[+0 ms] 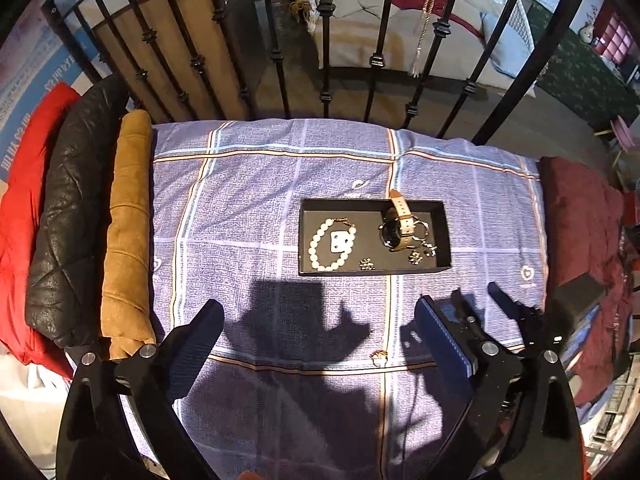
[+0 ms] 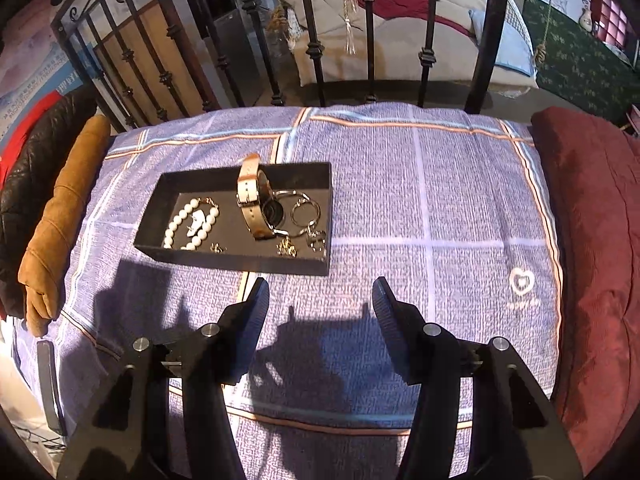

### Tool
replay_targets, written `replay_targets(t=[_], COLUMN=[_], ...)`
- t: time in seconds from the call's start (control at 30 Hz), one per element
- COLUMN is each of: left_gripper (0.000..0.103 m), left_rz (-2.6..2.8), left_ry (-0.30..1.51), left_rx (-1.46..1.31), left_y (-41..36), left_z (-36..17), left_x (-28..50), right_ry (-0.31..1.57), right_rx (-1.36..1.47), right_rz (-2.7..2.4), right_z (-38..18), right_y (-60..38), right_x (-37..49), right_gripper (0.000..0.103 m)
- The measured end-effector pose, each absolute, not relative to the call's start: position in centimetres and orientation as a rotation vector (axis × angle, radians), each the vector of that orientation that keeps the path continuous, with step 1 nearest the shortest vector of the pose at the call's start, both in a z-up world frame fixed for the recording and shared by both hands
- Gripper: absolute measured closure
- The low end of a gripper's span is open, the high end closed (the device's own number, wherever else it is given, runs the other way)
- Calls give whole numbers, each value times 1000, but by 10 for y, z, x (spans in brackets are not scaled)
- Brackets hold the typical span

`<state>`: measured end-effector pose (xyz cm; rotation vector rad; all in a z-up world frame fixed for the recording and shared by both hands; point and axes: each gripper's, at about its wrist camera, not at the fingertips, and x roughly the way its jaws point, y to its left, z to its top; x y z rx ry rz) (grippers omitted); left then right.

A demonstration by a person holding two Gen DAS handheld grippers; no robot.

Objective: Organize jewelry
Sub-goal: 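Withdraw both grippers from the black box back over the sheet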

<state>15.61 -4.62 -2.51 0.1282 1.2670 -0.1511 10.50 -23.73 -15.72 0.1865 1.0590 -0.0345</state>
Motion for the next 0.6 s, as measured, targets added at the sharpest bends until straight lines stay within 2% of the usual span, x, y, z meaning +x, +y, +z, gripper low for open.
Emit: replay_targets(t=[0.27,0.4,0.6], left_gripper=[8,7,7], left_rz=[-136,-112,-34], left_ry=[1245,1158,962], left_rx=[26,7,180], left_y=[-27,-18,-25], left_z=[-18,-23,-91], left_x=[165,160,130], right_ry=[1072,1050,1080], right_rx=[168,149,167], right_rz=[-13,4,55], right_z=[-164,-162,-174], right_y=[-220,-211,-193], right_x=[107,105,86], right_gripper=[49,49,49])
